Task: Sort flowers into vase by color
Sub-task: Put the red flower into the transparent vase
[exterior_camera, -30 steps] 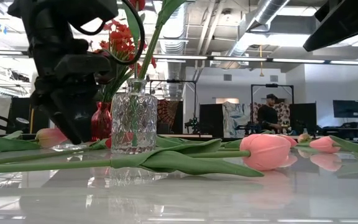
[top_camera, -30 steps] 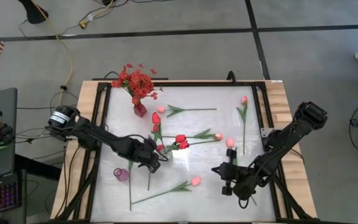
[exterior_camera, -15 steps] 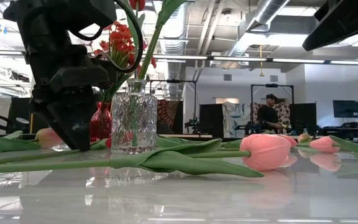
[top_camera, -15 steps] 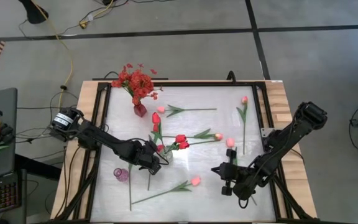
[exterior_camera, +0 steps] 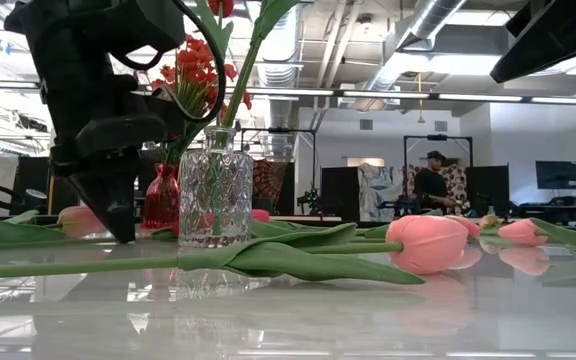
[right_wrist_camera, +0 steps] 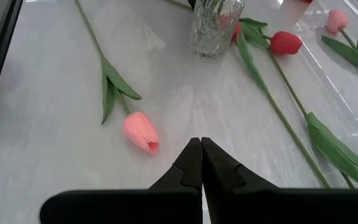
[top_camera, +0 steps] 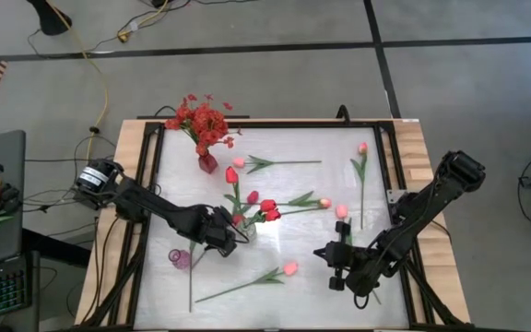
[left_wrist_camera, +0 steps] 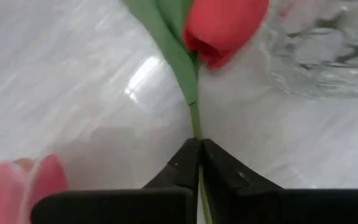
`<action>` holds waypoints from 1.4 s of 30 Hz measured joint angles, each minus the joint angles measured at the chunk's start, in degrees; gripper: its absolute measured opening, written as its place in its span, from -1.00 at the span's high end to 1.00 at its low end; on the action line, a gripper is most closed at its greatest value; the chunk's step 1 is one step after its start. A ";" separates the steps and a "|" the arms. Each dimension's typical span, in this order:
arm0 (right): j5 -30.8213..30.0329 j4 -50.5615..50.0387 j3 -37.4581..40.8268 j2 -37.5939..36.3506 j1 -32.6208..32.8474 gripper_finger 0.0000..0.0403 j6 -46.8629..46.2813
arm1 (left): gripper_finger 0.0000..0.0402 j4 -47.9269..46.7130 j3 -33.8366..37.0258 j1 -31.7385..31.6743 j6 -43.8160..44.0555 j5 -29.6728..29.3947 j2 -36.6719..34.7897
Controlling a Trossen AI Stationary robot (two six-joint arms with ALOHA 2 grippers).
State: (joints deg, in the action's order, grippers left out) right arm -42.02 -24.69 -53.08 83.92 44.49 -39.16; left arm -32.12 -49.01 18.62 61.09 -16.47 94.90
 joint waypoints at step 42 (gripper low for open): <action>1.75 0.83 -0.04 0.00 0.07 0.86 -1.38 | 1.00 10.12 2.62 3.08 -20.93 -25.94 -44.94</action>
State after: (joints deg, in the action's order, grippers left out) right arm -40.27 -23.86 -53.12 83.92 44.56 -40.53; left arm -22.01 -46.39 21.70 40.16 -42.41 49.95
